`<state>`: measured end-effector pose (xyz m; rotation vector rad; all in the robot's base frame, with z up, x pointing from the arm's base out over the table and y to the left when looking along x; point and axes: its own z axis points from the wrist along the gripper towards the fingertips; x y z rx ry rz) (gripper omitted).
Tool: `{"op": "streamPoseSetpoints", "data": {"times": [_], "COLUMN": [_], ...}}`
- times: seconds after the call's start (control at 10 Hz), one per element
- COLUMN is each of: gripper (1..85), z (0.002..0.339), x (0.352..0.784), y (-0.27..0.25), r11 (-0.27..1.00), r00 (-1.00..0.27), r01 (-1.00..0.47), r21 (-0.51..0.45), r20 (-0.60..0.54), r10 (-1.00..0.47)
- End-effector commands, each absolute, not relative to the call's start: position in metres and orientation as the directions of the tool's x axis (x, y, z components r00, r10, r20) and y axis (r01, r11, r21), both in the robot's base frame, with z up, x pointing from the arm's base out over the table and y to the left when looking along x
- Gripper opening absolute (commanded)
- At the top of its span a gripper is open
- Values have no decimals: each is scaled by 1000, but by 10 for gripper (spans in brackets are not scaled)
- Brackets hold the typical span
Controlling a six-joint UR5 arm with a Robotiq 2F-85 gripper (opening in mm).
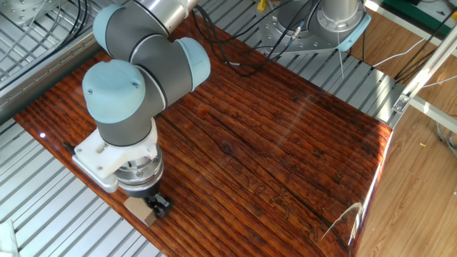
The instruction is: Hold a small block with the gripper and sweep it from left to right on the table
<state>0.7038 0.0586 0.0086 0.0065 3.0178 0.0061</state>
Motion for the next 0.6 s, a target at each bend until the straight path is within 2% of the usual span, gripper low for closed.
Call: {"op": "streamPoseSetpoints", "data": {"times": [0.0, 0.5], "gripper": [10, 10], "z": [10, 9], "x": [702, 701], "y": [51, 64], "r11": [1000, 1000], "r00": [-993, -994], "r01": [-2, -8], "r21": [-21, 29], "r20": [-114, -110], "r10": [-4, -5]}}
